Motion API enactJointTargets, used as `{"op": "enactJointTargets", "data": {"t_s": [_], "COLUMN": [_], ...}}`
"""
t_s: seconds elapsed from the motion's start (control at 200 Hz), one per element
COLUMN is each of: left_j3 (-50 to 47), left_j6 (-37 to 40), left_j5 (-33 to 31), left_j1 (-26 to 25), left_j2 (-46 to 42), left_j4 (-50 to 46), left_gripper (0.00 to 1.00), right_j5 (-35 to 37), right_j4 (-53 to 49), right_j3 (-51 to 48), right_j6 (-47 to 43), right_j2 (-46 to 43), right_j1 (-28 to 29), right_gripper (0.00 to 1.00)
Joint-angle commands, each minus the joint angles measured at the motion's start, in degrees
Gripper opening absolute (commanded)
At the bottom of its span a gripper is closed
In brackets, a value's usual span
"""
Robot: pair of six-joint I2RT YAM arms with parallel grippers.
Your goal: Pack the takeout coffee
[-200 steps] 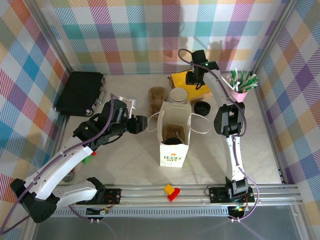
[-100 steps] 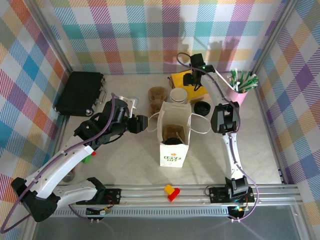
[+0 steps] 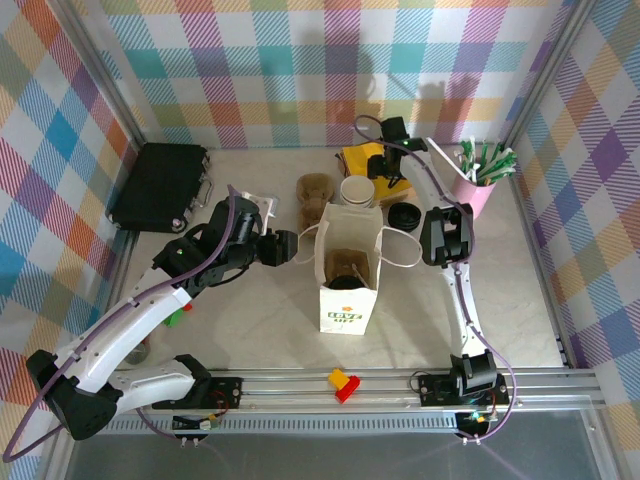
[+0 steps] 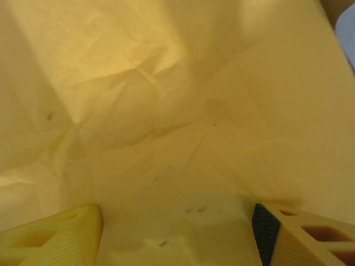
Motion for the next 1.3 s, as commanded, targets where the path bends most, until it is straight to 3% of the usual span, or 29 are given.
{"op": "enactJointTargets", "data": {"t_s": [0.0,0.205,0.605,1.035,1.295], "left_j3": [2.3,2.7,3.4,3.5,3.9], "left_j6": [0.8,0.8,0.9,0.6,-0.3], "left_j5": [-0.2,0.2,0.3,0.6,1.1], "left_j1": [0.4,0.4,0.4,0.4,0.4], "left_j2": [0.5,0.9,0.6,-1.5,-2.8], "left_j4": [1.0,1.1,0.4,-0.3,-0.1], "left_gripper": [0.56,0.56,0.56,0.56,0.56], "right_j5": [0.1,-0.2,-0.7,-1.4,-6.7], "right_j4": [-0.3,-1.1,-0.2,-1.0,-5.1], "right_j3": [1.8,2.1,2.0,2.4,2.9], "right_j6": [-0.5,-0.2,0.8,1.8,6.4], "right_j2": [1.6,3.0,-3.8,-12.7,-22.5], "right_j1": [-0.4,-0.4,-0.9,-1.3,-1.3], "right_gripper": [0.73,0.69,0.37,0.11,0.07]}}
